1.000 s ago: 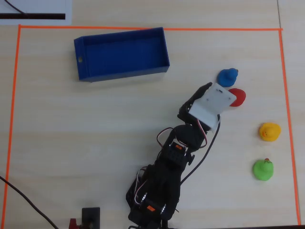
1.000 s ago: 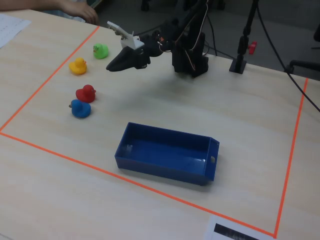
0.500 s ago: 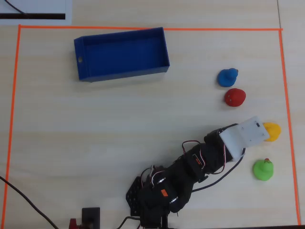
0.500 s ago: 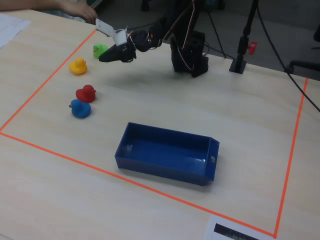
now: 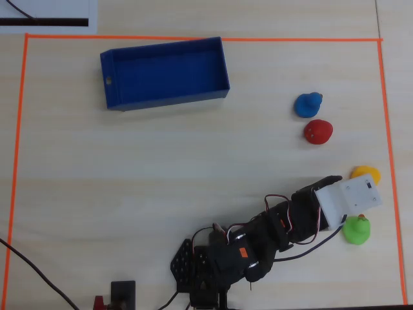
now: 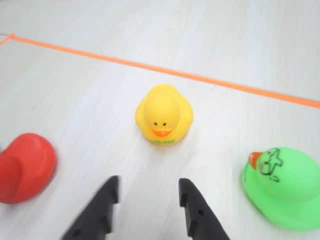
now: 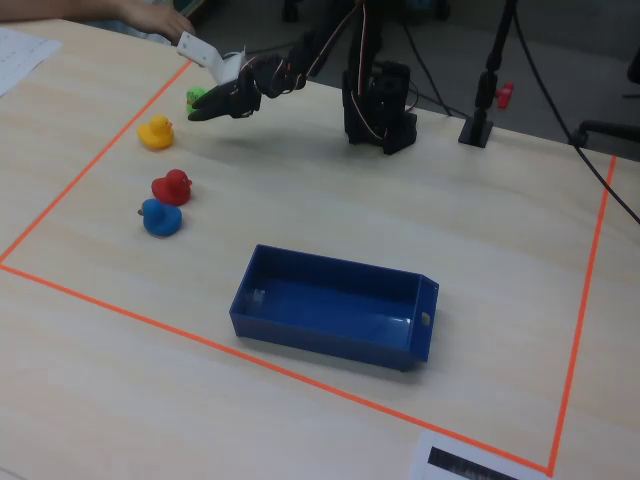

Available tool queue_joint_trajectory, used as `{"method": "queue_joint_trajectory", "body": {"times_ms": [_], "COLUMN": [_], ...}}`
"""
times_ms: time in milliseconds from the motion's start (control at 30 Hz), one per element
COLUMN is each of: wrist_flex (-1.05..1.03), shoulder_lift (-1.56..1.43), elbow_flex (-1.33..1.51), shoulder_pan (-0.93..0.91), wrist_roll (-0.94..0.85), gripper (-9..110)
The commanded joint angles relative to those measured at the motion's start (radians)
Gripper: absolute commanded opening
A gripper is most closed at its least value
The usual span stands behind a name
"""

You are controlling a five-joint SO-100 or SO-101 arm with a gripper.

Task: Grasp yellow duck and put it into box.

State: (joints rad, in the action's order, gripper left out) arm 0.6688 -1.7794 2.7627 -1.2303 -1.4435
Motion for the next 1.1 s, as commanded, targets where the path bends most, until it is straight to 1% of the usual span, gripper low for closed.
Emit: {"method": "queue_joint_trajectory", "body": {"times_ms": [0, 267, 600, 800, 1067], "wrist_flex": [-0.005, 0.075, 0.256, 0.298, 0.305], "shoulder_lift": [0.015, 0.132, 0.224, 0.282, 0.351], "elbow_flex": [-0.044, -0.094, -0.120, -0.126, -0.238], "shoulder_pan": [-0.018, -0.012, 0.020, 0.021, -0.015], "wrist_roll": [0.005, 0.006, 0.040, 0.021, 0.009], "gripper": [21, 24, 24, 25, 25]}}
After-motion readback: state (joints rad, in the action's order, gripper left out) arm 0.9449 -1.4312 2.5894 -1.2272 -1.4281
